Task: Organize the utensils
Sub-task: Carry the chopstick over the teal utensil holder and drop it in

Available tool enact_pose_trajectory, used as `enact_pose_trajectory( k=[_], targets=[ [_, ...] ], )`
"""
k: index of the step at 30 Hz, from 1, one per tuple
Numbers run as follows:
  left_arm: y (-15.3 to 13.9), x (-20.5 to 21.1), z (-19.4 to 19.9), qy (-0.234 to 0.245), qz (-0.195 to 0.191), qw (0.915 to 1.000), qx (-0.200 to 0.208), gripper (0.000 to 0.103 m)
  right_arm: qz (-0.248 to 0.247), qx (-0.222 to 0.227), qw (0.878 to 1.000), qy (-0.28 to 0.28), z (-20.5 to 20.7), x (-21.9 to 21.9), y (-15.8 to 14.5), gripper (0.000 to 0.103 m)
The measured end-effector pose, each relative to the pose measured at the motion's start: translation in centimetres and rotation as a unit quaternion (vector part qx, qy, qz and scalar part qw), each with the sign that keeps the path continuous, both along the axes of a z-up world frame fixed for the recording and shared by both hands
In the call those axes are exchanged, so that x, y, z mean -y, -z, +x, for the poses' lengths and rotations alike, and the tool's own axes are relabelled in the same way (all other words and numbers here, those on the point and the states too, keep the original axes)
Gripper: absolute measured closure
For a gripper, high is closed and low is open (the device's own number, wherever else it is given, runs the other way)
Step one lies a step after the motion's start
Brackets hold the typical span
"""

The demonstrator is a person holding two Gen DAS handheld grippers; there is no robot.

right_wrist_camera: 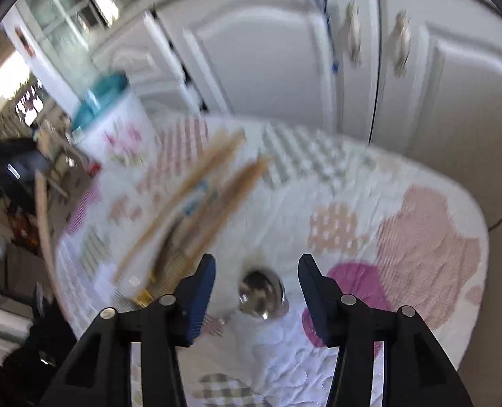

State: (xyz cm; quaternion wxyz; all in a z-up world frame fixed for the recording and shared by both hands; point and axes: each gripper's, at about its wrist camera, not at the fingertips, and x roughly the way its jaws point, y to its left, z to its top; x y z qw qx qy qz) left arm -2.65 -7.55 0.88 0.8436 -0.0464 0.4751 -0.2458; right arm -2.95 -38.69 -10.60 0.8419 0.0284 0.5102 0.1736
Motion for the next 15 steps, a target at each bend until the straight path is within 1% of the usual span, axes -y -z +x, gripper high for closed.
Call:
enact_pose_trajectory(
  k=[2,3,4,5,6,8,11,15],
  targets=[
    [-0.4,-0.3,-0.2,-0.004,0.0,1.0,0.004,0.099,-0.005,-0.017,1.0,-0.004,0.2,-0.3,1.8,0.08],
    [-0.7,-0.4,-0.2,-0.007,0.0,1.0,0.007,0.099,-0.001,-0.027,1.0,0.002,0.4,-0.1,2.8,0.084],
    [-1.0,-0.6,-0.2,-0.01,-0.001,0.9999,0.009,0.099,0.003,-0.023,1.0,0.008,0.3,0.0,3.1,0.091],
    [-1.3,-0.8,-0.2,-0.013,-0.004,0.9999,0.01,0.099,0.018,-0.016,1.0,0.015,0.2,0.4,3.0,0.094],
    [-1.8,-1.0,-0.1,-0.016,-0.009,0.9997,0.013,0.099,0.034,-0.026,0.999,0.021,0.2,0.7,3.0,0.097],
    [-2.8,-1.6,0.2,-0.023,-0.019,0.9993,0.022,0.099,0.053,-0.02,0.998,0.022,-0.1,1.1,1.9,0.099],
    [-4.6,-2.7,0.9,-0.038,-0.028,0.9979,0.044,0.099,0.053,0.0,0.998,0.013,-0.7,1.1,-0.8,0.1],
    [-7.4,-4.4,2.4,-0.068,-0.04,0.9941,0.075,0.099,0.053,0.032,0.998,-0.002,-0.8,0.5,-4.9,0.1]
  ],
)
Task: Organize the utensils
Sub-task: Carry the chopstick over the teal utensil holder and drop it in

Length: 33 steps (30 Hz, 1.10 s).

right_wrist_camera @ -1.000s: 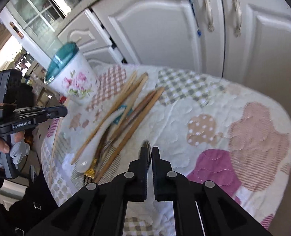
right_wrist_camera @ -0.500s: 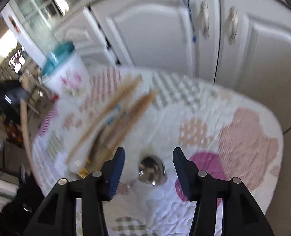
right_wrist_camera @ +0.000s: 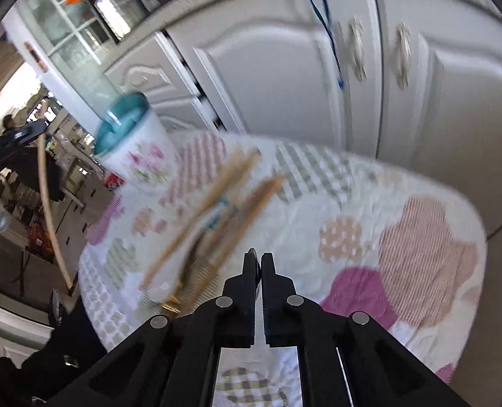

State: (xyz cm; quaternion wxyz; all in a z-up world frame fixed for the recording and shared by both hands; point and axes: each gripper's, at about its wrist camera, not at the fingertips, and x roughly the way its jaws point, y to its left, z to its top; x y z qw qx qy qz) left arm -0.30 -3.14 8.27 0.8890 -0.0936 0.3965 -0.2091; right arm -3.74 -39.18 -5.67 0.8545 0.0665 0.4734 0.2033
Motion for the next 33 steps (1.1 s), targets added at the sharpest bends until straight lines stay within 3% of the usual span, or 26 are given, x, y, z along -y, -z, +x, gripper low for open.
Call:
enact_pose_trajectory(
  k=[9,16,24,28,33],
  targets=[
    [-6.0,-2.4,4.5,-0.069,0.013,0.9937,0.087,0.099,0.013,0.106,0.994,-0.032,3.2,-4.7,-10.7,0.1],
    [-6.0,-2.5,9.3,-0.118,0.052,0.9847,0.118,0.099,-0.002,0.172,0.985,-0.029,9.5,-12.1,-16.0,0.1],
    [-2.5,-2.6,11.7,-0.129,0.048,0.9819,0.13,0.099,-0.078,0.207,0.975,-0.032,14.5,-19.3,-14.8,0.1],
    [0.4,-2.2,12.1,-0.127,0.055,0.9852,0.101,0.099,-0.113,0.198,0.972,-0.055,15.4,-21.6,-12.3,0.1],
    [2.6,-1.8,11.8,-0.12,0.065,0.9877,0.077,0.099,-0.117,0.167,0.976,-0.078,15.8,-22.5,-9.5,0.099]
  ],
)
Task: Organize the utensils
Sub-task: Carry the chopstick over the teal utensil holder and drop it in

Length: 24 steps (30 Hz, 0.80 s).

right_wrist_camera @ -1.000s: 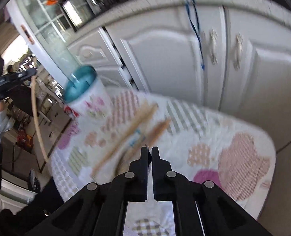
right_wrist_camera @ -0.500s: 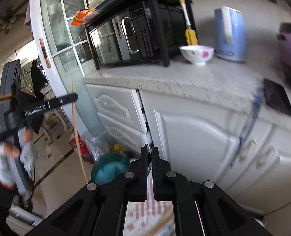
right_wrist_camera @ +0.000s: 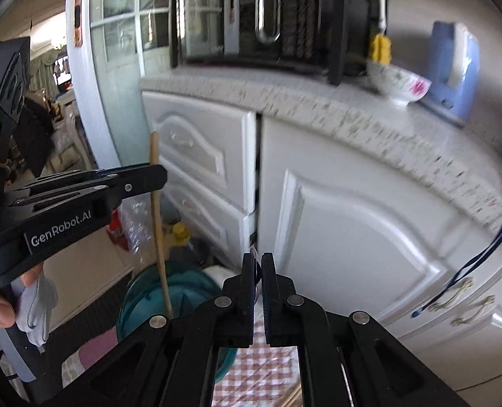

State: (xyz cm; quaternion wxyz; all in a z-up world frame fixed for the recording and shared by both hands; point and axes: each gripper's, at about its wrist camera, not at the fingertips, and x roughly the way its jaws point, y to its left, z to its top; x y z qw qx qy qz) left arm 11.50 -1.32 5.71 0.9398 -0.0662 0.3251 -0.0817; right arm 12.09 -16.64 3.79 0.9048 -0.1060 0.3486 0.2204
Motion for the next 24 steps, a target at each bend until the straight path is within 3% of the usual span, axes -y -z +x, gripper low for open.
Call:
enact_pose_trajectory(
  k=[4,10,16,21,24],
  targets=[
    [1.1,0.8,-0.6,0.007,0.016,0.9997,-0.015,0.099,0.001,-0.022,1.0,-0.01,-0.2,-0.3,1.6,0.099],
    [1.7,0.9,-1.0,0.0,0.019,0.9995,-0.026,0.099,0.042,-0.065,0.997,-0.022,-0.8,0.3,2.9,0.097],
    [1.8,0.8,-1.5,-0.007,0.019,0.9991,-0.037,0.097,0.076,-0.081,0.994,-0.004,-1.9,2.0,3.0,0.079],
    [1.2,0.7,-2.6,-0.003,0.009,0.9993,-0.037,0.077,0.09,-0.075,0.993,0.006,-3.2,2.9,2.1,0.078],
    [0.6,0.8,-3.5,-0.002,0.009,0.9995,-0.032,0.074,0.099,-0.073,0.992,0.014,-4.0,3.5,1.6,0.072]
  ],
)
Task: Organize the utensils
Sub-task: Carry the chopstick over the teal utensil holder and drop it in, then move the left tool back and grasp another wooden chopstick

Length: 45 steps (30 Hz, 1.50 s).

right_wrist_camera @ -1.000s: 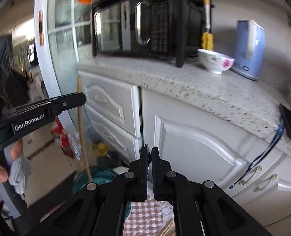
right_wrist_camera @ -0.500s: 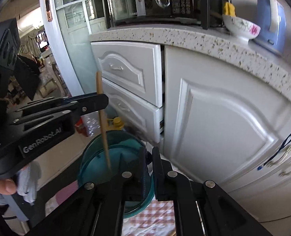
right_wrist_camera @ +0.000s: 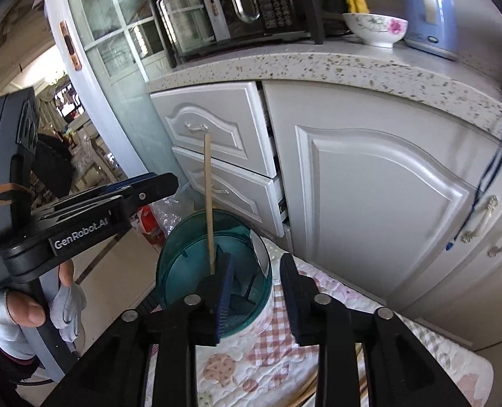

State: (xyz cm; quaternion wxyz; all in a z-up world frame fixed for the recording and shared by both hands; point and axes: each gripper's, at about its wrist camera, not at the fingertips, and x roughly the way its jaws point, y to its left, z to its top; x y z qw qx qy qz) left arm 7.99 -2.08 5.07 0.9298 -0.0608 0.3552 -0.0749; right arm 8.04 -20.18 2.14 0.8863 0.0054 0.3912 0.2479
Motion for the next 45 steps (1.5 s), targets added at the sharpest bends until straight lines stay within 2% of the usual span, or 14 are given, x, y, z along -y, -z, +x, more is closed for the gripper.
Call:
enact_pose_trajectory(
  k=[17,29,34,40,45],
  targets=[
    [-1.7,4.3,-7.0,0.051,0.027,0.9979,0.031,0.073,0.005,0.014,0.998,0.064,-6.8,4.9,-0.6,0.069],
    [-1.2,7.6,-9.8,0.095,0.017,0.9951,0.021,0.072,-0.003,0.015,0.994,0.104,-10.5,8.3,-0.2,0.063],
    [0.3,8.3,-10.6,0.115,0.02,0.9932,0.005,0.072,-0.005,-0.013,0.992,0.122,-10.9,10.4,2.1,0.063],
    [3.2,8.9,-11.1,0.127,0.02,0.9912,-0.032,0.072,-0.018,-0.085,0.986,0.146,-9.7,12.1,7.9,0.063],
    [6.2,9.7,-11.6,0.142,0.028,0.9871,-0.068,0.072,-0.022,-0.122,0.981,0.147,-8.6,12.2,11.4,0.063]
  ],
)
